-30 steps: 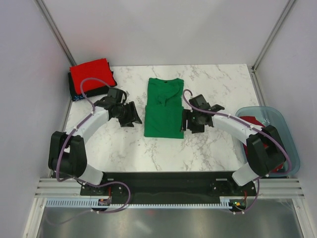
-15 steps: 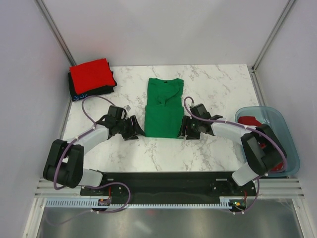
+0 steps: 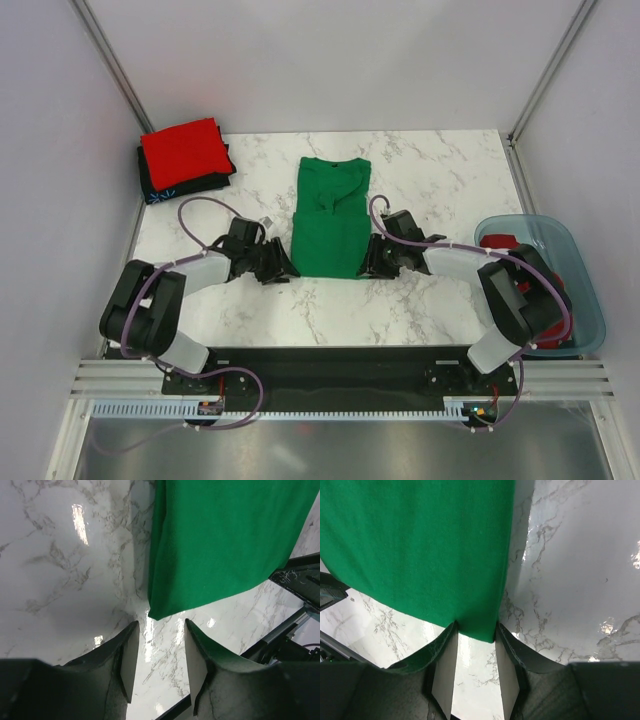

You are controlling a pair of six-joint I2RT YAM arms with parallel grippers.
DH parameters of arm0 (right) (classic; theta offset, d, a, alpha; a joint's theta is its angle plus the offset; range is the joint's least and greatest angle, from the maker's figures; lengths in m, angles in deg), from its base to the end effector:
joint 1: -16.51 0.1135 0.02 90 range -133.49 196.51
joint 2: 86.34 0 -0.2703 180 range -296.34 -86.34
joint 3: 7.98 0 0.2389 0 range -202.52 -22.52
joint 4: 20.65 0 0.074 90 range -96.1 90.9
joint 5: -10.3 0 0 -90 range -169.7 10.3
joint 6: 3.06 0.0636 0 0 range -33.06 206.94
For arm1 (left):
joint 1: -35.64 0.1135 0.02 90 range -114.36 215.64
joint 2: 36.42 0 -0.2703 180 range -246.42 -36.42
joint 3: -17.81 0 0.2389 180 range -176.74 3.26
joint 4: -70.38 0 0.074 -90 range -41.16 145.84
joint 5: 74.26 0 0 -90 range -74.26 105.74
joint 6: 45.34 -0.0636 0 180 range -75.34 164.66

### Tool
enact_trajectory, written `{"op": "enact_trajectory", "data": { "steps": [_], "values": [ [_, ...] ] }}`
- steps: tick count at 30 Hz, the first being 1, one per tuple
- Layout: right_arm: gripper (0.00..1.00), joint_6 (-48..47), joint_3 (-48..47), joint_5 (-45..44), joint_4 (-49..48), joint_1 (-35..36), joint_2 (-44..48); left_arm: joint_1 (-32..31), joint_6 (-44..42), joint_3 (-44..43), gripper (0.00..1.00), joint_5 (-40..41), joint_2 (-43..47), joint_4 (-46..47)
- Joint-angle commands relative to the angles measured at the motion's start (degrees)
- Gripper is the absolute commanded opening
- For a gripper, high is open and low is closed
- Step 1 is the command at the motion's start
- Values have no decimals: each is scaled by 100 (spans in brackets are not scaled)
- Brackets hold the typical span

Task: Fold and stack the t-shirts
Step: Fold the tshirt

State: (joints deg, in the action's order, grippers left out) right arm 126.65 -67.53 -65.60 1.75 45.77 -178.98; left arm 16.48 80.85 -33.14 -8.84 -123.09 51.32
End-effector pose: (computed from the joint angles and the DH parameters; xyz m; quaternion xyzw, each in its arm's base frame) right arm 0.2624 0.1648 0.1413 0.0501 0.9472 0.2633 0.1763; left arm 0.2504 -0.1150 0.1362 -0.0742 0.9306 -0.3170 0.1676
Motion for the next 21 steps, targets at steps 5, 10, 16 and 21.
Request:
{"op": "enact_trajectory", "data": {
  "steps": [5,10,16,21],
  "values": [
    [41,-103,230,-119,49,-52,-158,-44,91,-51,43,234,-420,407],
    [38,-121,309,-110,58,-95,-123,-44,73,-104,38,304,-543,425],
    [32,-42,353,-40,-12,-96,-210,-35,73,-104,21,305,-561,434],
    [2,11,388,-22,-4,-104,-184,-53,82,-69,2,191,-517,425]
  ]
}}
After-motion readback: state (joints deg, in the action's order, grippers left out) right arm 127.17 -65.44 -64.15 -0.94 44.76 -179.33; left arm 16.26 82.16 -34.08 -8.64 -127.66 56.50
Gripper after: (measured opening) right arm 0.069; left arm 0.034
